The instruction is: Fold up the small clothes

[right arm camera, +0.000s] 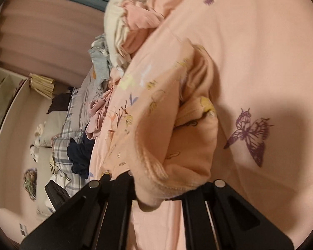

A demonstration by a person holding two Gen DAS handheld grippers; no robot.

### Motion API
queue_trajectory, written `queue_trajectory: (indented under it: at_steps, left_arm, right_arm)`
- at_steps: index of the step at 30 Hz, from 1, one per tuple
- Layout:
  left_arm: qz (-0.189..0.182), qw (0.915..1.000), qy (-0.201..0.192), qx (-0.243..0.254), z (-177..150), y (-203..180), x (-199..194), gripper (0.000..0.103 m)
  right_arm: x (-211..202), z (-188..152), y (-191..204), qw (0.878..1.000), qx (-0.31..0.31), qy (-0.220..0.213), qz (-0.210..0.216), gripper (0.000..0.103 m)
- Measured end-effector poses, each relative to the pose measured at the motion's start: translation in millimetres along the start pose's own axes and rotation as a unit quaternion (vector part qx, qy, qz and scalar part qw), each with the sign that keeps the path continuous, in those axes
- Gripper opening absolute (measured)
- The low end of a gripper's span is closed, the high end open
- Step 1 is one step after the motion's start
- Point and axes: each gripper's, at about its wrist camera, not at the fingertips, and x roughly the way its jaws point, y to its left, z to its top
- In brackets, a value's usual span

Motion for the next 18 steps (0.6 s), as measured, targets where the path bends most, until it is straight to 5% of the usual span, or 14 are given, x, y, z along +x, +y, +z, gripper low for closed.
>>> queue_trajectory:
  at_steps: [10,15,18]
  left_arm:
    - [-0.032,0.9979,0.032,0.046,-81,-8,-53,0.003]
    - [-0.027,0.9962,0.063,0.055,-123,-3,-60,0.003]
    - [-0.021,0.9951,0.092,0.032,-132,8,-45,0.003]
  right_arm:
    - [-58,-52,-22,1.0,0.001,-0.003,-0.008,0.006]
    - [-90,-88,-39,0.998,-0.002,-0.009,-0.054,0.007]
    - [-80,-95,-43,0.992,-0.017,-0.001,-0.128,0.009]
